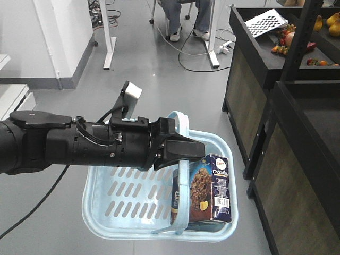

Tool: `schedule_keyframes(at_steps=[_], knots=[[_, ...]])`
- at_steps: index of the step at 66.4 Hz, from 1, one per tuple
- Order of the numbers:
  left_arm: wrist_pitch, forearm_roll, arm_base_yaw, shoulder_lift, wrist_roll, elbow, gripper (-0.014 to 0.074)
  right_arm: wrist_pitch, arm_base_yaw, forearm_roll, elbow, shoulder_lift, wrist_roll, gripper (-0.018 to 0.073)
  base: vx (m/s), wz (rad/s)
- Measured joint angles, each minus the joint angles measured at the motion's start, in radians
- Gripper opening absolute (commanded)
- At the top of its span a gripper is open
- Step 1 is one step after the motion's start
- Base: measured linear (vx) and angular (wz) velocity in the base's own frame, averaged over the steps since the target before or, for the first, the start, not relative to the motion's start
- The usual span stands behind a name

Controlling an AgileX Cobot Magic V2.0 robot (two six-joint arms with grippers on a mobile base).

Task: Left arm holds basket, right arm returns cookies
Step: 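Hold the basket while the base drives to the snack shelf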

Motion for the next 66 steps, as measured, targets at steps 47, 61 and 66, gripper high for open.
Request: schedule_keyframes(at_steps=[47, 61, 66], knots=[[0.0, 0.0, 0.0, 0.0, 0.0, 0.0, -0.0006, 0.0, 0.0, 0.0, 0.0, 0.0, 0.0, -0.0003, 0.4, 0.0], [0.0, 0.0, 0.0, 0.0, 0.0, 0.0, -0.0006, 0.0, 0.0, 0.0, 0.0, 0.0, 0.0, -0.0003, 0.39, 0.05], [0.0, 0.0, 0.0, 0.0, 0.0, 0.0, -0.0006, 0.0, 0.0, 0.0, 0.0, 0.0, 0.0, -0.0003, 0.38, 0.11]])
